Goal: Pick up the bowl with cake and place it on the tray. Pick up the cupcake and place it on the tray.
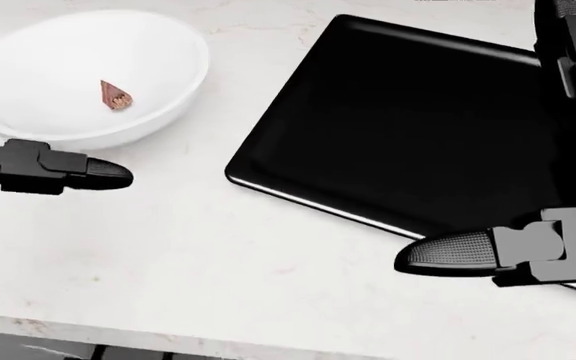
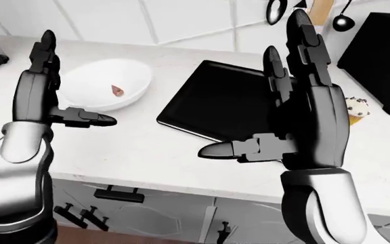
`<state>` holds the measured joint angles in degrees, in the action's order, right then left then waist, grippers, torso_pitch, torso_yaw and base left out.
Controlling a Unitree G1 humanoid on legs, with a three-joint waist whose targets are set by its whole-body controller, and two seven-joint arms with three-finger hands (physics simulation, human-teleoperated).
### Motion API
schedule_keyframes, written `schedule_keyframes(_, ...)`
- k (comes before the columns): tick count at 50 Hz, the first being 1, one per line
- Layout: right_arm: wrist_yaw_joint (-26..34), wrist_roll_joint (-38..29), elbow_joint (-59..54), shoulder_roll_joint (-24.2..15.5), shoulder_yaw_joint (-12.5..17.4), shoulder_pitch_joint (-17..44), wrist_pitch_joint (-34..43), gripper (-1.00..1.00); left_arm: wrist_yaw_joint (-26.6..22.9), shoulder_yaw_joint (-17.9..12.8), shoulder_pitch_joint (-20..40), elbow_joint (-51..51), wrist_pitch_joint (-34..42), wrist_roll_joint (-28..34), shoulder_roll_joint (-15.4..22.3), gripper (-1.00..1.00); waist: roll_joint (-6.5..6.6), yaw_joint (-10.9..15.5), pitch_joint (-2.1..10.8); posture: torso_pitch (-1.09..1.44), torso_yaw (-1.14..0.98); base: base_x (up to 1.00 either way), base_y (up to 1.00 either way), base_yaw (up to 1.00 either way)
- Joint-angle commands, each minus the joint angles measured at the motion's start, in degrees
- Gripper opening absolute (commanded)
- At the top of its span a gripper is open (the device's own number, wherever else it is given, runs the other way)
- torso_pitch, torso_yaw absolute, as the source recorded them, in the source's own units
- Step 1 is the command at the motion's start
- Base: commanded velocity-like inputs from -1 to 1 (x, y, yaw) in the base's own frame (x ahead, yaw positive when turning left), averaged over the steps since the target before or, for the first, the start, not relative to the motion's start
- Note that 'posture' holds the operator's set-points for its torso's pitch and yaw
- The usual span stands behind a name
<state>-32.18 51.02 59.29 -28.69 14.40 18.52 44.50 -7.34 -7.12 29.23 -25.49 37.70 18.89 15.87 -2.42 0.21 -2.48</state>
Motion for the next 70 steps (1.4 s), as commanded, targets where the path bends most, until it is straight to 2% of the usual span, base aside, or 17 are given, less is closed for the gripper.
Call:
schedule_keyframes(1, 0.7, -1.1, 0.7, -0.3, 1.2, 0.7, -1.5, 1.00, 0.2, -0.2, 2.5, 0.6, -5.3, 4.7, 0.2, 1.00, 0.13, 0.0, 1.18, 0.00, 0.00, 0.00, 0.00, 0.00)
schedule_keyframes(5, 1.5, -2.0, 0.7, 0.5, 1.3, 0.4, -1.4, 1.00, -0.5, 0.5, 4.7, 3.9, -8.2, 9.3, -0.8, 1.00, -0.09, 0.1, 1.46, 0.00, 0.00, 0.00, 0.00, 0.00)
schedule_keyframes(6, 2.0, -2.4, 0.7, 1.1, 1.5, 0.0, -1.7, 1.00, 0.8, 3.5, 6.2, 8.7, -12.1, 14.0, 0.1, 1.00, -0.13, 0.2, 1.54, 0.00, 0.00, 0.00, 0.00, 0.00)
schedule_keyframes(10, 3.0, -3.6, 0.7, 1.9, 1.5, -0.5, -1.8, 1.00, -0.1, 3.0, 7.5, 12.6, -15.8, 18.6, -2.3, 1.00, -0.33, 0.5, 1.80, 0.00, 0.00, 0.00, 0.00, 0.00)
schedule_keyframes(17, 2.3, -2.7, 0.7, 1.4, 1.8, -0.6, -2.2, 1.00, 1.3, 3.1, 9.4, 18.0, -19.3, 21.3, -3.7, 1.00, -0.63, 0.5, 1.89, 0.00, 0.00, 0.00, 0.00, 0.00)
schedule_keyframes(27, 2.2, -2.9, 0.7, 1.7, 1.4, -0.6, -2.2, 1.00, 4.6, 3.2, 10.5, 25.2, -22.8, 21.0, -4.0, 0.99, -0.83, 0.6, 2.12, 0.00, 0.00, 0.00, 0.00, 0.00)
schedule_keyframes(38, 4.3, -5.2, 0.7, 3.8, 1.5, -0.9, -1.6, 1.00, 9.3, 4.0, 13.5, 36.5, -27.0, 21.4, -4.0, 0.54, -0.56, 0.6, 2.60, 0.00, 0.00, 0.00, 0.00, 0.00)
schedule_keyframes(43, 3.9, -4.5, 0.7, 3.2, 1.4, -1.2, -2.2, 1.00, 10.6, 4.3, 14.4, 40.7, -28.3, 22.2, -4.0, 0.47, -0.32, 0.6, 2.80, 0.00, 0.00, 0.00, 0.00, 0.00)
schedule_keyframes(47, 4.1, -4.7, 0.7, 3.4, 1.5, -1.3, -2.3, 1.00, 11.6, 4.6, 14.9, 43.3, -29.6, 22.8, -3.9, 0.31, -0.12, 0.6, 2.89, 0.00, 0.00, 0.00, 0.00, 0.00)
schedule_keyframes(61, 3.3, -3.9, 0.7, 2.7, 1.8, -2.0, -3.3, 1.00, 13.4, 5.7, 14.2, 48.4, -32.3, 26.6, -4.5, 0.09, 0.40, 0.4, 2.90, 0.00, 0.00, 0.00, 0.00, 0.00)
schedule_keyframes(62, 3.1, -3.7, 0.7, 2.5, 1.8, -1.9, -3.3, 1.00, 13.4, 5.7, 14.2, 48.5, -32.4, 26.8, -4.5, 0.01, 0.41, 0.4, 2.90, 0.00, 0.00, 0.00, 0.00, 0.00)
schedule_keyframes(63, 3.0, -3.4, 0.7, 2.3, 1.8, -1.9, -3.4, 1.00, 13.3, 5.7, 14.1, 48.5, -32.4, 27.1, -4.6, -0.20, 0.41, 0.4, 2.90, 0.00, 0.00, 0.00, 0.00, 0.00)
schedule_keyframes(65, 3.0, -3.6, 0.7, 2.4, 1.7, -2.1, -3.6, 1.00, 13.2, 5.7, 13.9, 48.4, -32.4, 27.5, -4.6, -0.34, 0.38, 0.4, 2.87, 0.00, 0.00, 0.00, 0.00, 0.00)
schedule_keyframes(70, 3.3, -3.8, 0.7, 2.6, 1.9, -2.2, -3.5, 1.00, 13.0, 5.8, 13.6, 48.8, -32.5, 28.1, -4.7, -0.44, 0.22, 0.4, 2.89, 0.00, 0.00, 0.00, 0.00, 0.00)
